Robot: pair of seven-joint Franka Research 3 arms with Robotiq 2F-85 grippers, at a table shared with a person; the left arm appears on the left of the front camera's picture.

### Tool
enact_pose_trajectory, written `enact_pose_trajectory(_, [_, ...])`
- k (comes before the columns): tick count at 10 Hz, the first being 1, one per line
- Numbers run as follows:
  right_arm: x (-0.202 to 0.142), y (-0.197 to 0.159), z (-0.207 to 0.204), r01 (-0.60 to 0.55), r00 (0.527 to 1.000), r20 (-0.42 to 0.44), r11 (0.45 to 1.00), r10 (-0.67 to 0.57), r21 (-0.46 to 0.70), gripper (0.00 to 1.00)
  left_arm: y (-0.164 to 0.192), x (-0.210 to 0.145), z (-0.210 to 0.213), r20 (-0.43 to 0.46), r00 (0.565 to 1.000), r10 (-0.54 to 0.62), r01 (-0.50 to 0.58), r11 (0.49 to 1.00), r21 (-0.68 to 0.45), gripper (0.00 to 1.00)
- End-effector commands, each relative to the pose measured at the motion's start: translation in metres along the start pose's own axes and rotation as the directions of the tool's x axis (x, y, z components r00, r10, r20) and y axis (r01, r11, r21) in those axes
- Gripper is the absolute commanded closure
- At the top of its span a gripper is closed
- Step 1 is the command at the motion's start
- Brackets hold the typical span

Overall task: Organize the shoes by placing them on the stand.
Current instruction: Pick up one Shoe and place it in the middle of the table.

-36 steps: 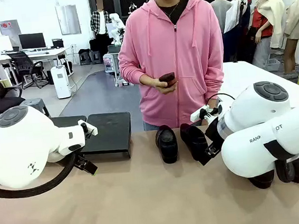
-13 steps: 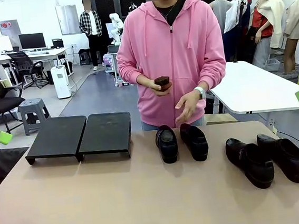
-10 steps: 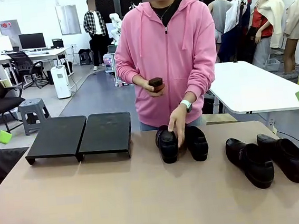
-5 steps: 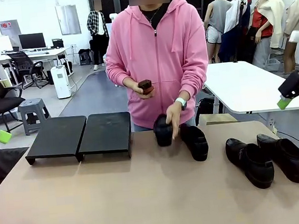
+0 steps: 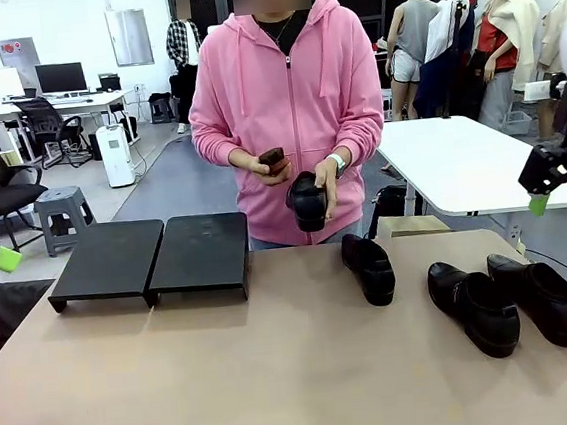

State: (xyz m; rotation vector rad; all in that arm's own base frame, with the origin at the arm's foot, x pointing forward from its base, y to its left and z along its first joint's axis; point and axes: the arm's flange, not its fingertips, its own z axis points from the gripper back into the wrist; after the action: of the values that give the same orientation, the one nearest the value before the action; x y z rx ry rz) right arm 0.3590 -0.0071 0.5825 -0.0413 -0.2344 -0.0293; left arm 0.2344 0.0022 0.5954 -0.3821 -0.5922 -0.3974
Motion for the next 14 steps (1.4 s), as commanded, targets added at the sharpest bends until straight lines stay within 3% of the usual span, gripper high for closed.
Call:
enact_pose_trajectory(1, [0.005,0.003,-0.006,-0.006,1.000,-0.015,1.000,0.006,-0.016,0.00,0.001,0.001,0.000,0.016,1.000,-0.001,0.001,1.000,-0.014,0.00])
enact_pose_trajectory(3, [0.017,0.017,-0.046,-0.095,0.989,-0.114,0.995,0.096,0.015,0.00,0.001,0.001,0.000,0.016,1.000,-0.001,0.001,1.000,-0.014,0.00])
enact_pose_trajectory(5, [0.017,0.020,-0.073,-0.112,0.981,-0.156,0.993,0.116,0.030,0.00,0.001,0.001,0.000,0.016,1.000,-0.001,0.001,1.000,-0.014,0.00])
enact_pose_trajectory(7, [0.022,0.028,-0.114,-0.117,0.961,-0.253,0.993,0.116,0.010,0.00,0.001,0.001,0.000,0.016,1.000,-0.001,0.001,1.000,-0.014,0.00])
enact_pose_trajectory(10, [0.038,0.039,-0.170,-0.147,0.927,-0.337,0.986,0.165,0.078,0.00,0.001,0.001,0.000,0.016,1.000,-0.001,0.001,1.000,-0.014,0.00])
enact_pose_trajectory(14, [0.067,0.043,-0.217,-0.030,0.962,-0.271,0.999,0.035,0.024,0.00,0.001,0.001,0.000,0.016,1.000,-0.001,0.001,1.000,-0.014,0.00])
